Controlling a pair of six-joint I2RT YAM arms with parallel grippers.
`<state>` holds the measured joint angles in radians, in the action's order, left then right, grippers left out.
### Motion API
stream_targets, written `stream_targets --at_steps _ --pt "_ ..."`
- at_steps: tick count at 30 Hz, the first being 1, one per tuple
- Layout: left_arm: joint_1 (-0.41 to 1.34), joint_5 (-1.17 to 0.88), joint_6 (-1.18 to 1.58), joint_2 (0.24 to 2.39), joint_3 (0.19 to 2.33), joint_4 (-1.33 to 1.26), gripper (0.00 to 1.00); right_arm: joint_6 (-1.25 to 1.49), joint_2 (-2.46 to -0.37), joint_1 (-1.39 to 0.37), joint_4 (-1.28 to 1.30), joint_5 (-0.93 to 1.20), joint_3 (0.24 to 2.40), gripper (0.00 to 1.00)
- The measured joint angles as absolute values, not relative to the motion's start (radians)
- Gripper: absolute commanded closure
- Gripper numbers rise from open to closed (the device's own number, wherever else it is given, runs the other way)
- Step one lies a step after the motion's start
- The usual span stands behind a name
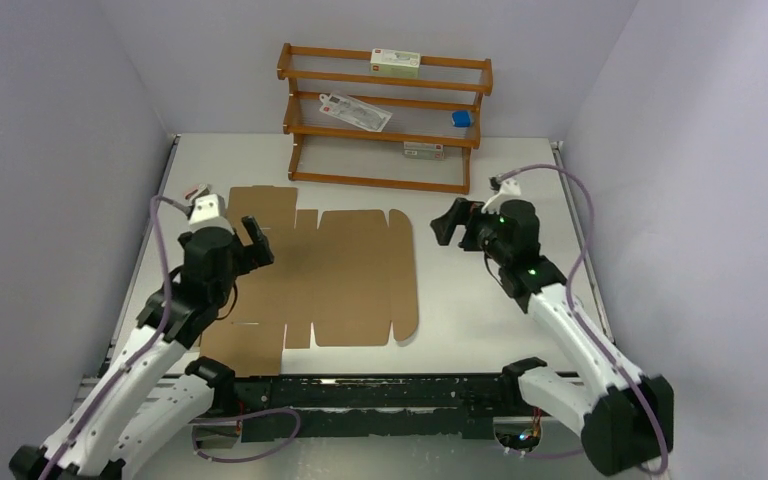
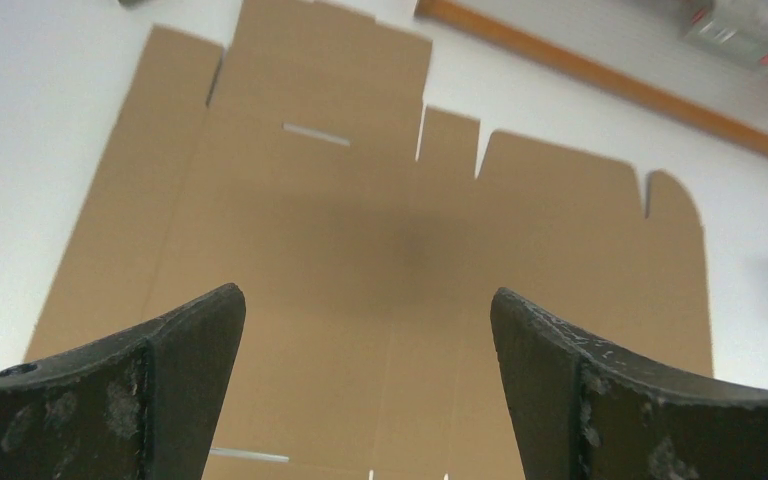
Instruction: Fold the paper box
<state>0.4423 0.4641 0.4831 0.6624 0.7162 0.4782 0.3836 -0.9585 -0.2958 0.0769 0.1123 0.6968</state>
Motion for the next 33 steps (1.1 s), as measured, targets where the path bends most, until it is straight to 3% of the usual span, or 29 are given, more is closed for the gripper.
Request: stream_targets --at_steps 16,26,33 --pt "0.442 0.372 0.707 0.923 0.553 0.411 0.02 0.456 -1.638 -0.297 -0.233 0.322 0.792 0.03" --pt "0.44 0.334 0.74 0.976 0.526 0.354 0.02 0.482 -1.818 -0.297 -0.325 0.381 0.881 0.07" --pt "0.44 0.316 0.742 0.984 0.524 0.341 0.02 0.529 -1.893 -0.297 -0.411 0.445 0.904 0.24"
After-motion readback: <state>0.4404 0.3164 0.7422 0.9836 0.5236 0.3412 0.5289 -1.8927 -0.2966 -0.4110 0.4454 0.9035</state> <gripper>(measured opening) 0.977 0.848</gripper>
